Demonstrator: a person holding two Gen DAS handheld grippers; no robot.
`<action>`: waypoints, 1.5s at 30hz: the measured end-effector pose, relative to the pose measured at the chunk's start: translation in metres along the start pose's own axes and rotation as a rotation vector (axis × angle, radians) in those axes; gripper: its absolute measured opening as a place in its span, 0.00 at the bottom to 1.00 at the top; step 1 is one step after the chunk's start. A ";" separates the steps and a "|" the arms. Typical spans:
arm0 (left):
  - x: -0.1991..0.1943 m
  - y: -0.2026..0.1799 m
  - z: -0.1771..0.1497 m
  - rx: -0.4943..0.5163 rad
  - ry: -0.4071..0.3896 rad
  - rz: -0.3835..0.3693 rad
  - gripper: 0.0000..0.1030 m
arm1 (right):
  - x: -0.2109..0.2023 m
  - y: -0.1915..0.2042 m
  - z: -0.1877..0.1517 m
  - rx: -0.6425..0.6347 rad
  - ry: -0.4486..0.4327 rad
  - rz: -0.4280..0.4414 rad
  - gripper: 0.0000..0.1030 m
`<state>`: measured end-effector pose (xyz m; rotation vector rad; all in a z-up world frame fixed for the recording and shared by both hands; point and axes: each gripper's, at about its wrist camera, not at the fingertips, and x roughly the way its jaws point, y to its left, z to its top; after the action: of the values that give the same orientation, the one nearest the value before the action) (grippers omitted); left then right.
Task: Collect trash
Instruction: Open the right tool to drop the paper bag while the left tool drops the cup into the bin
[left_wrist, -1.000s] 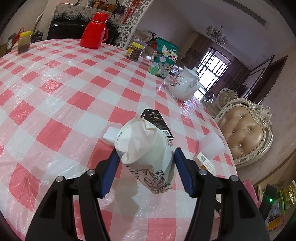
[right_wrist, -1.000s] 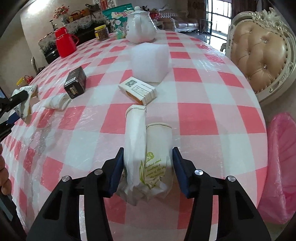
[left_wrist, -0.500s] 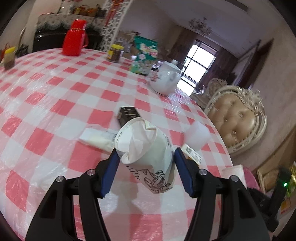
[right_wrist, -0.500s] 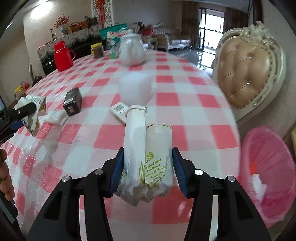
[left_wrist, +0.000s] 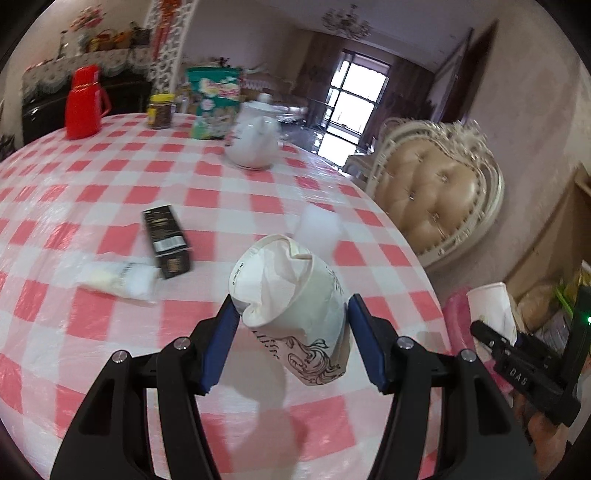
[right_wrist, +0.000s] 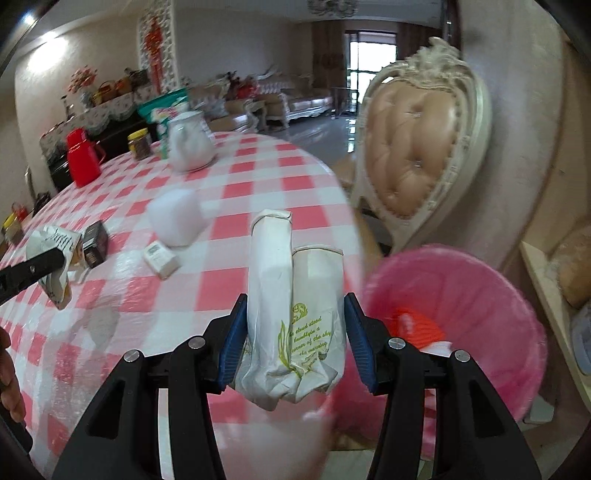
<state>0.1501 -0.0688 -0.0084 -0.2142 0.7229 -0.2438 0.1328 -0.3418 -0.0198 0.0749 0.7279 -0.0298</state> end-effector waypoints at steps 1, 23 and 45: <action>0.001 -0.009 -0.001 0.018 0.003 0.003 0.57 | -0.002 -0.009 -0.001 0.010 -0.004 -0.012 0.48; 0.033 -0.183 -0.016 0.307 0.034 -0.155 0.57 | -0.023 -0.124 -0.013 0.116 -0.045 -0.144 0.48; 0.071 -0.270 -0.023 0.406 0.093 -0.311 0.58 | -0.011 -0.176 -0.012 0.159 -0.034 -0.174 0.48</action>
<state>0.1463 -0.3490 0.0049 0.0746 0.7153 -0.6922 0.1072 -0.5160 -0.0314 0.1626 0.6961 -0.2547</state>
